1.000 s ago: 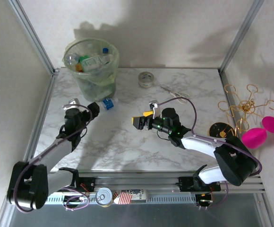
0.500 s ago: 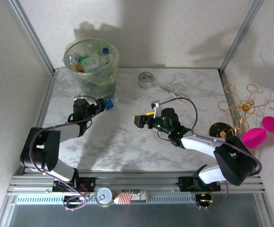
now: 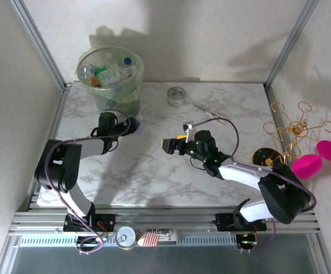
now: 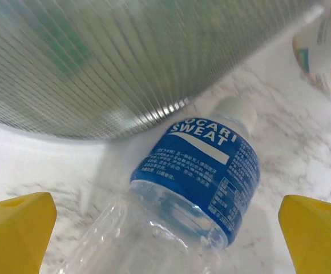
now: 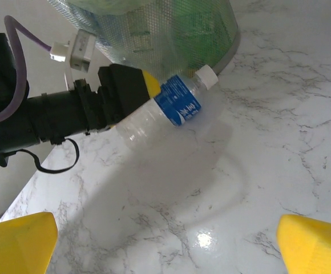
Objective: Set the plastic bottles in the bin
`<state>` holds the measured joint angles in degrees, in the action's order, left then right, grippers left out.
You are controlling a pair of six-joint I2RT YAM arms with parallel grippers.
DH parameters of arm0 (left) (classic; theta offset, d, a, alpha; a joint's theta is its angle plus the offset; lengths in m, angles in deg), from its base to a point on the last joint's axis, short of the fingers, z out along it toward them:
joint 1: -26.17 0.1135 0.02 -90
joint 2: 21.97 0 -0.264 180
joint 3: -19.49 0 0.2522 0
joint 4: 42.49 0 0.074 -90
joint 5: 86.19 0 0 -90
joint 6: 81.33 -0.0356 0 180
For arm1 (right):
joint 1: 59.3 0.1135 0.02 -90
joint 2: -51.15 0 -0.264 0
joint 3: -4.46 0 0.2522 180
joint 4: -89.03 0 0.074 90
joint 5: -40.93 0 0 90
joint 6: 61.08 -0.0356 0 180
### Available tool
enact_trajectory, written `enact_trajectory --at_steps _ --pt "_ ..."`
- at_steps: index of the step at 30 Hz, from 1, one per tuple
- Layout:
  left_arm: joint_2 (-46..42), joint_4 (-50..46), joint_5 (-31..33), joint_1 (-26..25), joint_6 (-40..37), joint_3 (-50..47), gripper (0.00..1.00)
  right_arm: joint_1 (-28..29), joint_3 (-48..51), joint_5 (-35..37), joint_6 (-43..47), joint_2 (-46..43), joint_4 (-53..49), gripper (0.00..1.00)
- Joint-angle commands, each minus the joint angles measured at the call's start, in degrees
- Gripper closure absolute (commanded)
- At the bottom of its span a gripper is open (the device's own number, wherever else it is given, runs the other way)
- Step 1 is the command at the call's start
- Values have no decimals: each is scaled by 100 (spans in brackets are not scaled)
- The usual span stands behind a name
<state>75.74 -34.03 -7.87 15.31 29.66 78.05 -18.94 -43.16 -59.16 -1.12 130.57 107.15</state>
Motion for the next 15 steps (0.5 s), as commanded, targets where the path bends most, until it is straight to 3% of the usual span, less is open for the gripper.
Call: enact_trajectory --at_steps 1,8,15 --pt "-98 -496 -52 -215 41 58 0 -31 -69 79 -89 -18 73 1" --pt "91 -929 236 -395 -29 319 1 -28 -68 29 -82 20 117 1" --pt "664 -1781 510 -633 -351 1085 12 -28 25 127 -63 -99 81 1"
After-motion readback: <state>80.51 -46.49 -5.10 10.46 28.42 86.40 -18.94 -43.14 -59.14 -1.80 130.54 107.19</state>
